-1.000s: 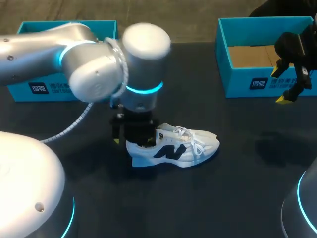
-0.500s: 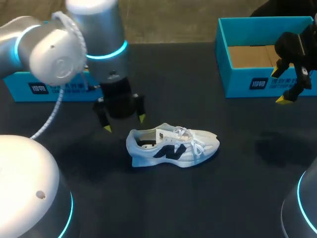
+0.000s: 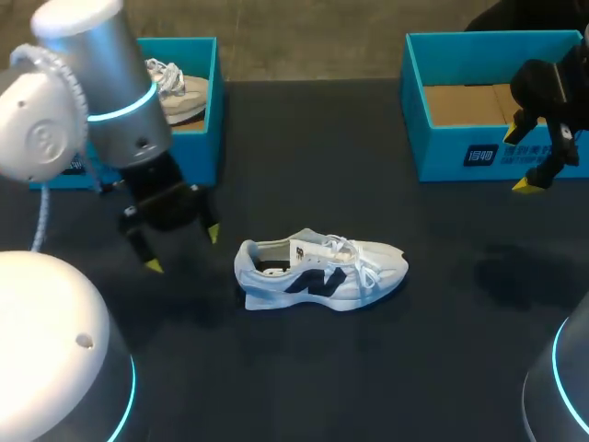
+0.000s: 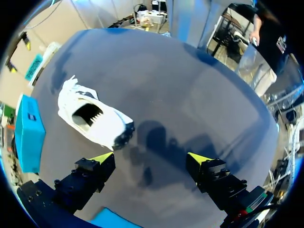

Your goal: Take the shoe out of the shoebox, open the shoe tongue, remove and reinsert the insole, then place the shoe into the shoebox

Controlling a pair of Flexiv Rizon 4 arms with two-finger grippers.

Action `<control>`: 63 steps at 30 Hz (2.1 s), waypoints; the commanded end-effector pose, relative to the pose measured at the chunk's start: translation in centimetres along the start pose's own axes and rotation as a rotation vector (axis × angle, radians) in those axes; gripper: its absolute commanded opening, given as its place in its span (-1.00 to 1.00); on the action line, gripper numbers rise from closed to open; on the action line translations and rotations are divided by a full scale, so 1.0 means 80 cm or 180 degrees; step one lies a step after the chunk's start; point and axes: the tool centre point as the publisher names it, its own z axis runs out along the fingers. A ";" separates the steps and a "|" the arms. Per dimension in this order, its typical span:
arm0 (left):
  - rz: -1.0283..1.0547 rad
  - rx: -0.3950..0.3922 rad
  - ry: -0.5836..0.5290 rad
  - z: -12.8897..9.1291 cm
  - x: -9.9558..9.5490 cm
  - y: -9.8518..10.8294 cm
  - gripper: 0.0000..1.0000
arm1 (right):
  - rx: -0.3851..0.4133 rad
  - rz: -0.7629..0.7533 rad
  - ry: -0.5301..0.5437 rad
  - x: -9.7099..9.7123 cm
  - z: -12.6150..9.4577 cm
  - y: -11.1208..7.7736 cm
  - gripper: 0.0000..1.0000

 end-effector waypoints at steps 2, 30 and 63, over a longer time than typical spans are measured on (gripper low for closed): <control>0.0004 0.0063 -0.0620 0.006 0.026 0.007 1.00 | 0.0009 0.0004 0.0001 0.000 0.001 0.001 1.00; -0.1462 0.1065 -0.1064 0.006 -0.008 0.043 1.00 | 0.0009 0.0004 0.0001 0.000 0.001 0.001 1.00; -0.2317 0.2141 -0.1695 0.058 0.051 0.091 1.00 | 0.0009 0.0004 0.0001 0.000 0.001 0.001 1.00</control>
